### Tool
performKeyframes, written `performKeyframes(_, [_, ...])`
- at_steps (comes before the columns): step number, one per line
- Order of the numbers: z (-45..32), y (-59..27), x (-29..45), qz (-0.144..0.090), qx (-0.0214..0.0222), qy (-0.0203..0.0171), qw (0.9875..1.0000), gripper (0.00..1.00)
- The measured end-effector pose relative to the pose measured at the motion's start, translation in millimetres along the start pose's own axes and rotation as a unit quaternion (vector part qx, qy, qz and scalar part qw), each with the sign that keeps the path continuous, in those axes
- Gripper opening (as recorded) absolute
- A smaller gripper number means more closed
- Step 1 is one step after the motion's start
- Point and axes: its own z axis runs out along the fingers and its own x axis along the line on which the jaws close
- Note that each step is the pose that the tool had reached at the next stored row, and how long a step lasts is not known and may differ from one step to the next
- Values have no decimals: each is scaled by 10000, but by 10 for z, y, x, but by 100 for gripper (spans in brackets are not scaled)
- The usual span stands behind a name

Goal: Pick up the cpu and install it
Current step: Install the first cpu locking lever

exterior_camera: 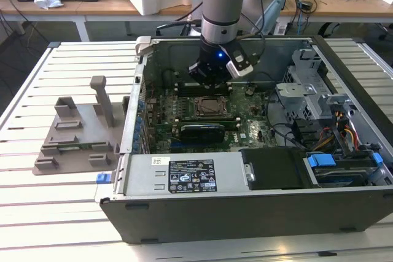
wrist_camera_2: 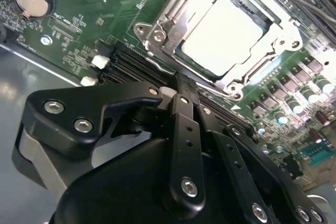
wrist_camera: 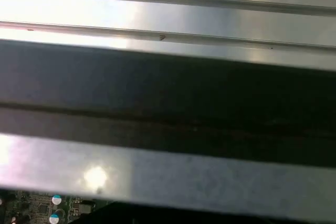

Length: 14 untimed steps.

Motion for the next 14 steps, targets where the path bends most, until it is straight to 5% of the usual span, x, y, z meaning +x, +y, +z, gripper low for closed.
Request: performKeyframes(14, [41,-29,-70,0,2,-1,10000,11])
